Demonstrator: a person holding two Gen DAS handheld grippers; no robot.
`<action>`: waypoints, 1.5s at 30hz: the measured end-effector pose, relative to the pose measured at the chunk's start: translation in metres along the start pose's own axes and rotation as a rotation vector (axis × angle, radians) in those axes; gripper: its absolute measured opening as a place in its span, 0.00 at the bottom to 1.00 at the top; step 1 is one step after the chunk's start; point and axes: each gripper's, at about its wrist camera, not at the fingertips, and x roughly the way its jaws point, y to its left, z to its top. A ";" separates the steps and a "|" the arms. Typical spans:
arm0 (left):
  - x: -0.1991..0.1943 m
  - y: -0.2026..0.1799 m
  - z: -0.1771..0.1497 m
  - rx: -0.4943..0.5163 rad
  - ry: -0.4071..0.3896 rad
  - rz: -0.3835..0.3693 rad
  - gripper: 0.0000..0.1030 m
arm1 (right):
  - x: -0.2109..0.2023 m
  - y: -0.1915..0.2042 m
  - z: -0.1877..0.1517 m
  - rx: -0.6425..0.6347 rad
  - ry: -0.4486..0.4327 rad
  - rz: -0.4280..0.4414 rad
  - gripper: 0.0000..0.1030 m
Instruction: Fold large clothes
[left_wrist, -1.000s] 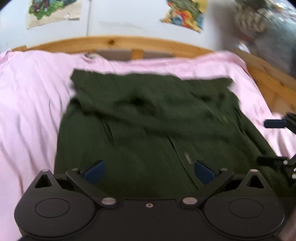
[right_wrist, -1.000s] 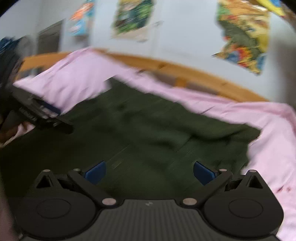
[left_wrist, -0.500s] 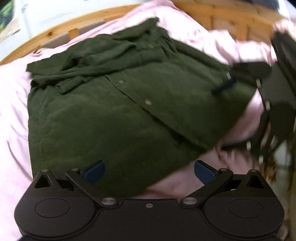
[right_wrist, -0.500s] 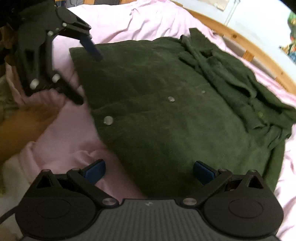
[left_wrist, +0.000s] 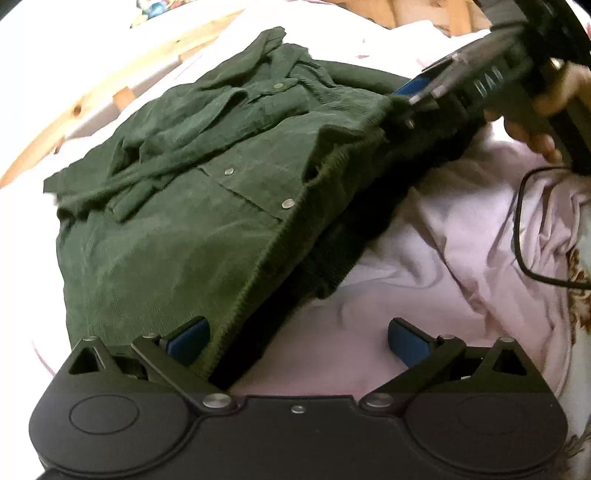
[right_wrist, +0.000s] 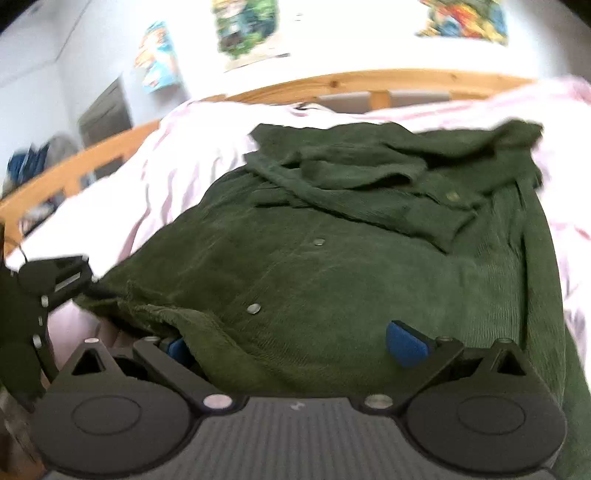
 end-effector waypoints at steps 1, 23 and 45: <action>0.001 0.000 0.001 0.010 0.004 0.006 0.99 | -0.001 -0.002 0.000 0.023 -0.002 0.000 1.00; 0.023 0.014 0.011 0.050 0.042 0.235 0.32 | -0.009 -0.002 -0.002 0.036 -0.053 -0.054 1.00; -0.012 0.099 0.086 -0.226 -0.071 0.061 0.09 | 0.018 0.066 -0.031 -0.597 0.023 -0.492 0.72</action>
